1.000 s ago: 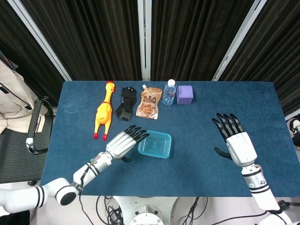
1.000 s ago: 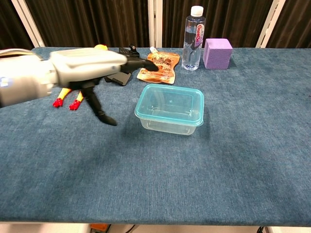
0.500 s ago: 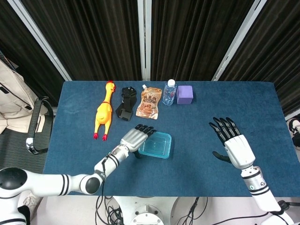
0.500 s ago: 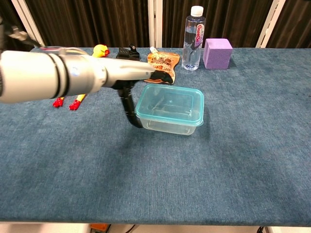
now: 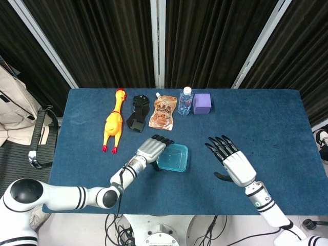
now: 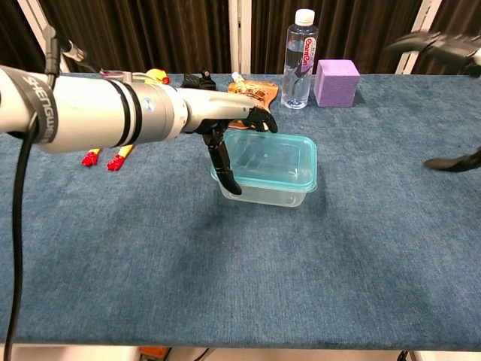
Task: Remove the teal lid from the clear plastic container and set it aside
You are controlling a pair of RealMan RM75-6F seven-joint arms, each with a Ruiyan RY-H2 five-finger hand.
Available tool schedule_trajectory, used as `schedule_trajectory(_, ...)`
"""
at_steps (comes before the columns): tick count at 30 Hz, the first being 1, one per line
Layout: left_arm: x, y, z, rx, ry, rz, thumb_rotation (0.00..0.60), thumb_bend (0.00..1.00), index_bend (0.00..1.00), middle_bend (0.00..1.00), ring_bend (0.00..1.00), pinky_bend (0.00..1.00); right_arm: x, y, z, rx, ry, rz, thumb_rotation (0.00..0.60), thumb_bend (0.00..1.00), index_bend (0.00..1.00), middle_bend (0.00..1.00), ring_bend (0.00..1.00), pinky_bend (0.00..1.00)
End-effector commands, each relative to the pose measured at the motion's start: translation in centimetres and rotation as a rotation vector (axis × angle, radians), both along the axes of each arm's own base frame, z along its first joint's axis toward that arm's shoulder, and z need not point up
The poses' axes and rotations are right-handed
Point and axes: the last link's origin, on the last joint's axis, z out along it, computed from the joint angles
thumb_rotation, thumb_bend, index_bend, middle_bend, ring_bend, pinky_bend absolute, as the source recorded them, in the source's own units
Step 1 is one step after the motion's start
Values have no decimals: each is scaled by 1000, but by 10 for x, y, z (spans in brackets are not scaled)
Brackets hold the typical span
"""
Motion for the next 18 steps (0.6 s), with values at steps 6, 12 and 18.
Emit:
schedule_trajectory(6, -1, -3, -5, -4, -26, -7, 600, 0, 255, 313, 203, 200, 21, -15, -54, 45, -20, 105, 600, 59, 0, 0, 0, 0)
schedule_trajectory(12, 0, -5, -7, -15, -35, -12, 600, 0, 254, 313, 203, 198, 25, -22, -78, 60, -51, 140, 600, 116, 0, 0, 0, 0)
schedule_trajectory(18, -1, -4, -8, -20, -35, -8, 600, 0, 254, 312, 203, 197, 26, -23, -94, 85, -66, 160, 600, 111, 0, 0, 0, 0)
